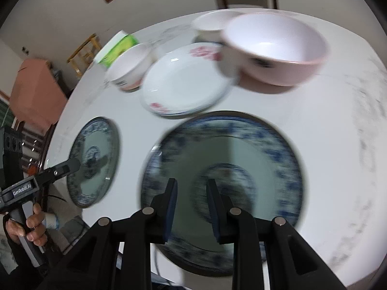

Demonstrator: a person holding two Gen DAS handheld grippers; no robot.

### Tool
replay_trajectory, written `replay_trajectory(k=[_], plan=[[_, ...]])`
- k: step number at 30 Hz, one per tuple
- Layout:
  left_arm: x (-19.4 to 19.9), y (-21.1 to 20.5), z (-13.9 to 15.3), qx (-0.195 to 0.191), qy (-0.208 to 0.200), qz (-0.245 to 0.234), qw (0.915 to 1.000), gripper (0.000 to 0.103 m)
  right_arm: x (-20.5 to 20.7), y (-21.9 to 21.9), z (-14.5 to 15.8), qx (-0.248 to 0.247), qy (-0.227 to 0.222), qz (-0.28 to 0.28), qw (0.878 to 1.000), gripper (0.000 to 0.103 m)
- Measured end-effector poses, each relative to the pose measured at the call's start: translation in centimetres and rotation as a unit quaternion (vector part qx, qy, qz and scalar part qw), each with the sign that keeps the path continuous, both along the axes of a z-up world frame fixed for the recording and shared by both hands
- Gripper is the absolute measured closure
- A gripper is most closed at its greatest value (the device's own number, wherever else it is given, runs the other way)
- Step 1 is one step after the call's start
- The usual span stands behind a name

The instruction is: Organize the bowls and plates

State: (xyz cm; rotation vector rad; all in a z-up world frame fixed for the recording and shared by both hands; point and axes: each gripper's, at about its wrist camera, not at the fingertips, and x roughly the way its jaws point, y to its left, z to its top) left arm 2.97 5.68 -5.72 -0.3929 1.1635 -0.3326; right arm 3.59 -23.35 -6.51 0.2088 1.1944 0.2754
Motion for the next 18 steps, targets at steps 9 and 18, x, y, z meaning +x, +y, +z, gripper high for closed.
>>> replay_trajectory(k=[9, 18], plan=[[0.9, -5.9, -0.6, -0.035, 0.032, -0.046, 0.9978, 0.056, -0.8, -8.4, -1.2, 0.044, 0.028, -0.055, 0.997, 0.078], [0.9, -8.0, -2.2, -0.031, 0.061, -0.046, 0.9966, 0.057, -0.7, -9.8, -3.1, 0.069, 0.032, -0.060, 0.995, 0.077]])
